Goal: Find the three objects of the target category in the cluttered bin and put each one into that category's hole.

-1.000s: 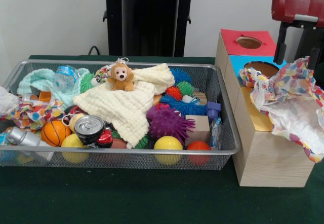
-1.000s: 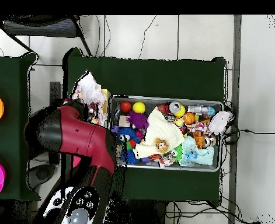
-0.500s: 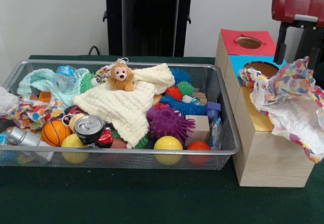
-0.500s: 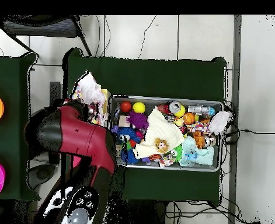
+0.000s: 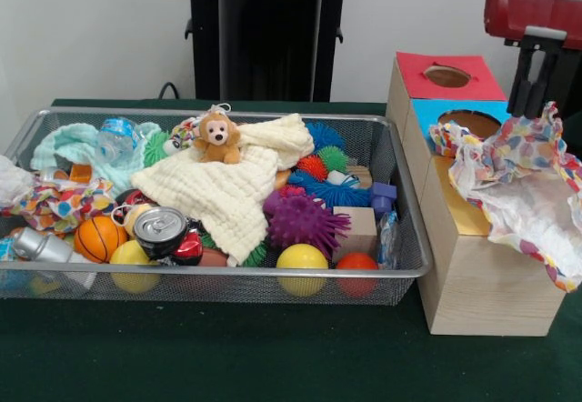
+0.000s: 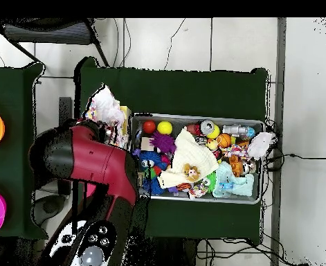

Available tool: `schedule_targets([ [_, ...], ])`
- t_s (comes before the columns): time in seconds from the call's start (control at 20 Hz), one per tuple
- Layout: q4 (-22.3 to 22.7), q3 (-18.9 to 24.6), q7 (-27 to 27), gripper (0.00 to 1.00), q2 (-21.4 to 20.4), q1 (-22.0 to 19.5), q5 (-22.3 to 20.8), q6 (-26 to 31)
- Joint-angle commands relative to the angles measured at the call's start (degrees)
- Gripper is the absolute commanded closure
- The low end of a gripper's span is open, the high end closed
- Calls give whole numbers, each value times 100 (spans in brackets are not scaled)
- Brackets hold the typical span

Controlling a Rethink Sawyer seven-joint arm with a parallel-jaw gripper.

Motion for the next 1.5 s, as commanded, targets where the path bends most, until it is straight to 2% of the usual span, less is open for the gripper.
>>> schedule_targets([
  [0.05,-261,213,1456,100,327,29,-143,865],
  [0.3,-396,326,1528,100,543,53,-63,751],
  [0.4,-331,491,1511,100,661,14,17,482],
  [0.6,155,892,1276,100,630,-266,122,-218],
  [0.7,165,944,1292,100,687,-287,132,-356],
  [0.75,349,964,1235,100,526,-326,111,-412],
  [1.0,444,884,1273,100,400,-296,36,-435],
  [1.5,259,680,1416,100,653,-165,-30,-425],
])
